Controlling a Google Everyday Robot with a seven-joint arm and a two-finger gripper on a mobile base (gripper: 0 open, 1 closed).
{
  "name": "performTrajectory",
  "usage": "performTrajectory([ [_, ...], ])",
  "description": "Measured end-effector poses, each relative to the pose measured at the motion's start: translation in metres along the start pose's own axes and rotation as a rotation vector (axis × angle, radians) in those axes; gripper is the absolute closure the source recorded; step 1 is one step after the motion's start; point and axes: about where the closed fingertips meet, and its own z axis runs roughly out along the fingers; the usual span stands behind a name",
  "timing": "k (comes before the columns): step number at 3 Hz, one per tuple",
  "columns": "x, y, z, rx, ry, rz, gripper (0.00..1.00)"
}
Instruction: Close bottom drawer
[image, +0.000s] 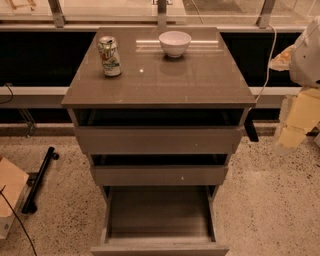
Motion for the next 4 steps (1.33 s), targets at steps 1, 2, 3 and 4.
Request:
performTrajectory([
  [1,0.000,0.000,0.000,0.001,0.000,0.000,0.00],
  [2,-0.001,0.000,-0.003,0.011,-0.004,-0.002,0.19],
  [3,-0.003,0.009,0.004,0.038,-0.035,-0.047,0.43],
  [4,0.004,0.020,0.034,0.038,-0.057,-0.093,0.66],
])
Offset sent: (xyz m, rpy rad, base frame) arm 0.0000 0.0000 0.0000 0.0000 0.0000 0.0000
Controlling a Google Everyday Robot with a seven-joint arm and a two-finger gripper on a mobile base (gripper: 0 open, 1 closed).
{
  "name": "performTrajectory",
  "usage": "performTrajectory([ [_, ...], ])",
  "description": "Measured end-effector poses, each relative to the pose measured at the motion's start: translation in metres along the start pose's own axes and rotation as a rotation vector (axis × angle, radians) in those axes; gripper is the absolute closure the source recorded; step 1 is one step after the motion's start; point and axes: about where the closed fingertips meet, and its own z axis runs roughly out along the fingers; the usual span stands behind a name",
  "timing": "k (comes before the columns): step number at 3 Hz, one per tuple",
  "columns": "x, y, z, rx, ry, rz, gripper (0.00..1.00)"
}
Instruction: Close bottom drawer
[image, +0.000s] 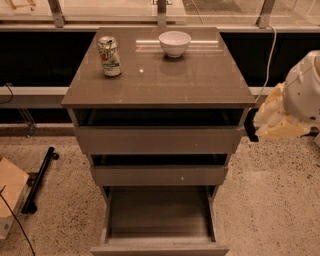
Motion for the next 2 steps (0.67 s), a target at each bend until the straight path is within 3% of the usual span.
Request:
performTrajectory([
  [1,0.0222,0.0050,0.0447,-0.010,-0.036,0.004,0.89],
  [2,0.0203,0.0026,0.0429,0.004,-0.034,0.001,1.00],
])
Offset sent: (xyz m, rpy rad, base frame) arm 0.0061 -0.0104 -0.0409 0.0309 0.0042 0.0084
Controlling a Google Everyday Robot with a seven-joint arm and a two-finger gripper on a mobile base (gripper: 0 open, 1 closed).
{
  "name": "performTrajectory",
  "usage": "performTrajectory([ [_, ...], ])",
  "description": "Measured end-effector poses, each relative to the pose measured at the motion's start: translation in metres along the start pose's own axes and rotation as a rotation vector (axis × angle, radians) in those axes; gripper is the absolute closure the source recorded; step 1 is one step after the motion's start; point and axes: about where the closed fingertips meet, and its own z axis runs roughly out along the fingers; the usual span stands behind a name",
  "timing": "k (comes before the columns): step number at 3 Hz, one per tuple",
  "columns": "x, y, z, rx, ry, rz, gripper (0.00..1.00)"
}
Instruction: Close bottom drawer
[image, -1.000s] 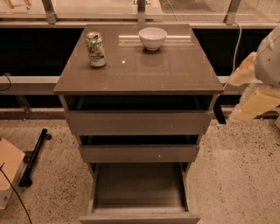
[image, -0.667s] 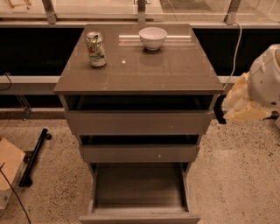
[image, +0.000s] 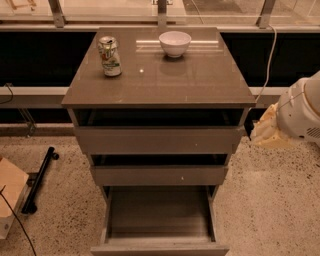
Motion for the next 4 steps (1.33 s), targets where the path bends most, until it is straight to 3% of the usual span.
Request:
performTrajectory([
  [1,0.000,0.000,0.000,0.001,0.005,-0.001,1.00],
  [2,-0.001,0.006,0.021,0.000,0.027,-0.021,1.00],
  [4,0.016,0.024,0.114,-0.024,0.012,-0.022,1.00],
])
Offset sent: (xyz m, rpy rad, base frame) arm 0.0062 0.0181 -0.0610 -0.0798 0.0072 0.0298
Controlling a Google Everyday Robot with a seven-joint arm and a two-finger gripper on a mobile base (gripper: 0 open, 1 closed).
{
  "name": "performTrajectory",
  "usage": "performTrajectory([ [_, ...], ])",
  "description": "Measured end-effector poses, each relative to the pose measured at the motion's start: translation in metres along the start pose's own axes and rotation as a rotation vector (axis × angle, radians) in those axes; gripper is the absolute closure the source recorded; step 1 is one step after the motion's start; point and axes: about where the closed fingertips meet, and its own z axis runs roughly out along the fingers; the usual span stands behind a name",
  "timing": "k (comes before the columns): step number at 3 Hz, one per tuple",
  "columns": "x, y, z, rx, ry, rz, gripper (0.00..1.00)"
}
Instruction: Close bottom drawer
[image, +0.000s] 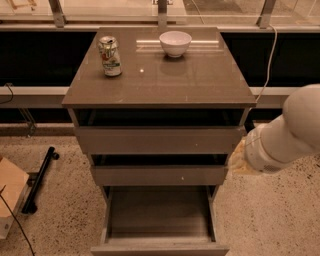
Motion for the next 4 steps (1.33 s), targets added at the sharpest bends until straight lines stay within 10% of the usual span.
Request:
performTrajectory([
  [4,0.020,0.014,0.095,-0.102,-0.021,0.065,1.00],
])
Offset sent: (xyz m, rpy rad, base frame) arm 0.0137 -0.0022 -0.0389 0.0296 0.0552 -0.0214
